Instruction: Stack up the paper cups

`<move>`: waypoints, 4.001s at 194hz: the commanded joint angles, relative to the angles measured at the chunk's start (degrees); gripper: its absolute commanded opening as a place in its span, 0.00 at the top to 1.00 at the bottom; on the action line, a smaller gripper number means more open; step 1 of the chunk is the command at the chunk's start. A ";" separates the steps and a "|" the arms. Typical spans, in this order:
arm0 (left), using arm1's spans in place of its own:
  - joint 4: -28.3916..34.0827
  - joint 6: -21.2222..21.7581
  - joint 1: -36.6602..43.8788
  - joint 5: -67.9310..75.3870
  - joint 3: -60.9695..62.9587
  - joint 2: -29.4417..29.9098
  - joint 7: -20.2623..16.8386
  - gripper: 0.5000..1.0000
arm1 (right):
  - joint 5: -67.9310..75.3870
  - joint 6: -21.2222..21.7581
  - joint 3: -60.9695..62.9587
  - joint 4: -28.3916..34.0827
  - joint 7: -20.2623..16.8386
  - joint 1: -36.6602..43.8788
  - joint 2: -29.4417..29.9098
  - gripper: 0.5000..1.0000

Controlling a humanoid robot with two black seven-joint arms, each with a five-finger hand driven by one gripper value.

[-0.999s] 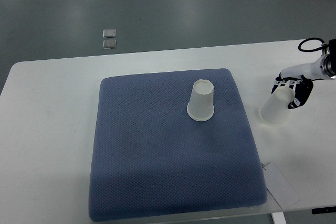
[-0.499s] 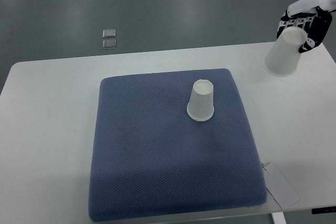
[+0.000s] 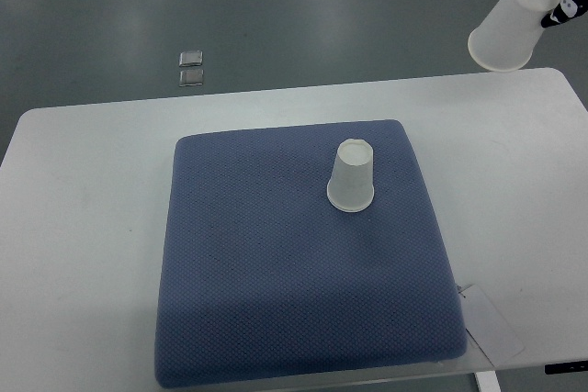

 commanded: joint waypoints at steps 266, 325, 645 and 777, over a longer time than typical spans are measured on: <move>0.00 0.02 0.09 0.00 0.01 0.00 0.00 0.00 | 12.37 0.00 0.00 -4.75 0.00 -1.93 32.59 0.57; 0.00 0.02 0.00 0.00 0.10 0.00 0.00 0.00 | 12.37 0.00 -0.26 -5.45 0.00 -4.92 32.41 0.57; 0.00 0.02 0.00 0.00 0.01 0.00 0.08 0.00 | 13.25 -4.06 -0.88 -7.73 -0.08 -10.02 31.45 0.43; 0.00 0.02 0.00 0.00 0.01 0.00 0.00 0.00 | 13.42 -5.03 -0.61 -8.00 -0.17 -10.99 30.92 0.35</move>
